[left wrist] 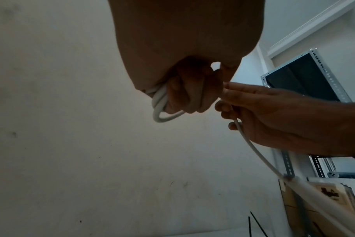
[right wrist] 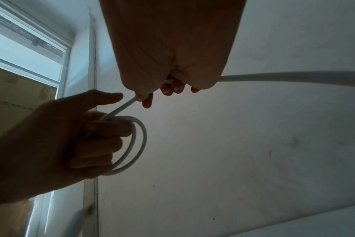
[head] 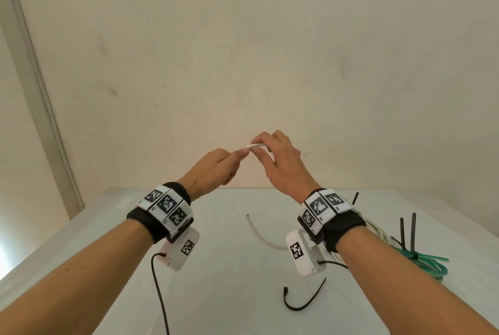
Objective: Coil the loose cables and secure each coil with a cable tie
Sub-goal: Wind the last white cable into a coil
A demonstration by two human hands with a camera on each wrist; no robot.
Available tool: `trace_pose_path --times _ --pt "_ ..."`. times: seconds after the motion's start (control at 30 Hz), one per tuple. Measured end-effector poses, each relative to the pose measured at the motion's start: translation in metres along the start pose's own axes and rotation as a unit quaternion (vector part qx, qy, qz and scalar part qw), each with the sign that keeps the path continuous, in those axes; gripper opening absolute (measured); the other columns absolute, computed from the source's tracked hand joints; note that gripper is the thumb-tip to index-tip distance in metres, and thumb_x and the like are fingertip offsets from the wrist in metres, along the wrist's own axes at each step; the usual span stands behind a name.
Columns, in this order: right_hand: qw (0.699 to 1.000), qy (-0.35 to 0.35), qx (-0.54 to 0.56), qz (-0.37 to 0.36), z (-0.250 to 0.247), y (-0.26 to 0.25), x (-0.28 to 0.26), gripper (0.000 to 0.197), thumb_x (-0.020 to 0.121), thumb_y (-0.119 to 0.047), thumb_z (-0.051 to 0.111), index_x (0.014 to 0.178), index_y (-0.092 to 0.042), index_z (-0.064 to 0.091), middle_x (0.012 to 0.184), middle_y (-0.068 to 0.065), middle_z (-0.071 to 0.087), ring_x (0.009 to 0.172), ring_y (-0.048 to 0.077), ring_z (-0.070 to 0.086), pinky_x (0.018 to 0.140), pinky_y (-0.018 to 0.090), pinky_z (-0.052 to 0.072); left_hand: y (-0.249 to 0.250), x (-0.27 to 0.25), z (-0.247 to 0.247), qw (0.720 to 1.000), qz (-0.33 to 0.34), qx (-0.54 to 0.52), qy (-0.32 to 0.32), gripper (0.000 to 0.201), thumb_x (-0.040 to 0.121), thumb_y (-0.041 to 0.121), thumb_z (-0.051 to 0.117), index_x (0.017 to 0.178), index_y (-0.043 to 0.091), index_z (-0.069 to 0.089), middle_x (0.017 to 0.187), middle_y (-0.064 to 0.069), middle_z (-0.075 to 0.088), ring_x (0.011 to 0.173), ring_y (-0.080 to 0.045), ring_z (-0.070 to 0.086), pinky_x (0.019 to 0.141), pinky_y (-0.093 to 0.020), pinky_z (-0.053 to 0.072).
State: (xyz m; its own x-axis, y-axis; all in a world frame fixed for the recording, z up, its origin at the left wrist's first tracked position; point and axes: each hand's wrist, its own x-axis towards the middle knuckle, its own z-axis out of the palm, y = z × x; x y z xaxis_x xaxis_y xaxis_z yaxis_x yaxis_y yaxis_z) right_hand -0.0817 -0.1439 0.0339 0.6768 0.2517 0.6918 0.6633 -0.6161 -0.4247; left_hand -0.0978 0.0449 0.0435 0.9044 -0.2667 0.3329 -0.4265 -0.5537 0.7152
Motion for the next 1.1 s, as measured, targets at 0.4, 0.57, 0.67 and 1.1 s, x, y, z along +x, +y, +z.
trace_pose_path --times 0.4,0.57,0.67,1.1 --pt "0.99 0.036 0.125 0.057 0.021 0.002 -0.01 0.03 0.113 -0.03 0.032 0.129 -0.032 0.057 0.104 0.0 0.064 0.102 0.015 0.057 0.091 0.033 0.045 0.035 0.002 -0.01 0.885 -0.04 -0.457 -0.076 0.048 0.106 0.036 0.035 0.06 0.026 0.02 0.049 0.006 0.009 0.043 -0.013 0.003 0.043 -0.028 0.006" --pt "0.986 -0.02 0.141 0.083 0.032 -0.007 -0.02 0.027 0.113 -0.022 0.033 0.132 -0.02 0.052 0.076 -0.01 0.046 0.066 0.004 0.044 0.069 0.027 0.038 0.041 0.012 -0.012 0.815 -0.048 -0.576 -0.043 0.051 0.105 0.035 0.037 0.057 0.026 0.023 0.051 0.006 0.008 0.043 -0.014 0.002 0.043 -0.027 0.006" --pt "0.985 -0.06 0.137 0.085 0.034 -0.015 -0.024 0.028 0.112 -0.021 0.033 0.136 -0.022 0.048 0.07 -0.008 0.044 0.058 0.002 0.043 0.062 0.023 0.036 0.04 0.02 -0.011 0.802 -0.044 -0.595 0.001 0.048 0.107 0.034 0.037 0.062 0.026 0.022 0.052 0.006 0.009 0.044 -0.014 0.004 0.038 -0.025 0.012" --pt "0.988 -0.123 0.047 0.076 0.032 -0.019 -0.025 0.026 0.108 -0.011 0.042 0.131 -0.01 0.054 0.104 -0.003 0.055 0.07 -0.001 0.045 0.06 0.011 0.032 0.029 0.031 -0.001 0.977 0.059 -0.194 0.068 0.05 0.112 0.04 0.037 0.102 -0.006 0.055 0.107 -0.006 0.079 0.105 -0.014 0.075 0.098 -0.024 0.05"
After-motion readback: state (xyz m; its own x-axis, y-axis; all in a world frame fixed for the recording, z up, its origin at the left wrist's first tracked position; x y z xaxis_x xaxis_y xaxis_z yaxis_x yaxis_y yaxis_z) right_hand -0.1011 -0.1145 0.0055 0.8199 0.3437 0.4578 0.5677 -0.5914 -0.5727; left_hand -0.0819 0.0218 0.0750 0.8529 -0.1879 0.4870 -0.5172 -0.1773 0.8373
